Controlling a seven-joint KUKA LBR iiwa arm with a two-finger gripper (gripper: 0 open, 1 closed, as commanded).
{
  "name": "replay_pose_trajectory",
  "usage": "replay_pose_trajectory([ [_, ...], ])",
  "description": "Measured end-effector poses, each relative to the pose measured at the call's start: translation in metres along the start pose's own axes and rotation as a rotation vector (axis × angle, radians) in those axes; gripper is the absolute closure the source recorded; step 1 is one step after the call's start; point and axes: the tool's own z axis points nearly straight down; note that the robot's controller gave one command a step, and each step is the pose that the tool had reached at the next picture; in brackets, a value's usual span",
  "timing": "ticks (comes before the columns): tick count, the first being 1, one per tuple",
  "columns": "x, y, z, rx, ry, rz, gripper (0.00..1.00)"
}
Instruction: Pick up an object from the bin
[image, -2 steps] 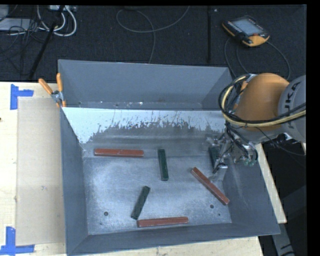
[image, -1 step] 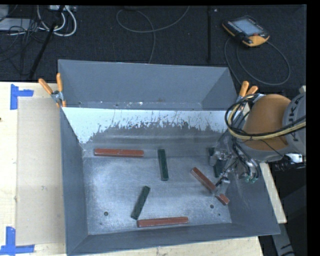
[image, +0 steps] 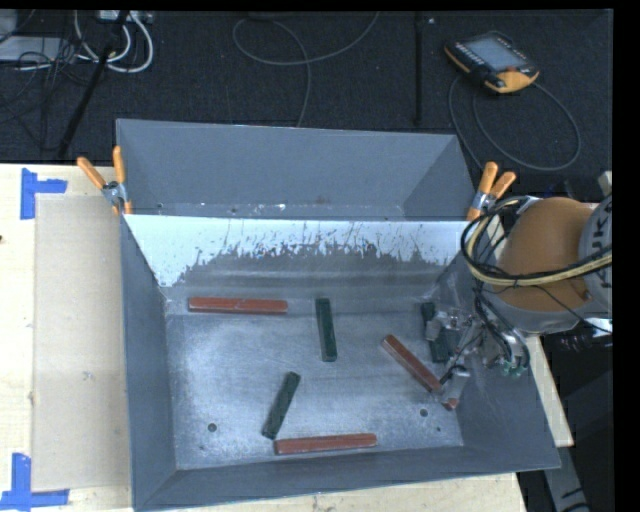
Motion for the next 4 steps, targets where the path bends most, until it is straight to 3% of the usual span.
replay_pose_trajectory([
  [1,0.011,-0.012,-0.005,-0.001,-0.003,0.113,0.0],
  [2,0.007,-0.022,0.026,-0.001,-0.004,-0.018,0.0],
  [3,0.021,-0.025,0.028,0.0,-0.006,0.261,1.0],
  [4,0.021,-0.025,0.028,0.0,-0.006,0.261,1.0],
])
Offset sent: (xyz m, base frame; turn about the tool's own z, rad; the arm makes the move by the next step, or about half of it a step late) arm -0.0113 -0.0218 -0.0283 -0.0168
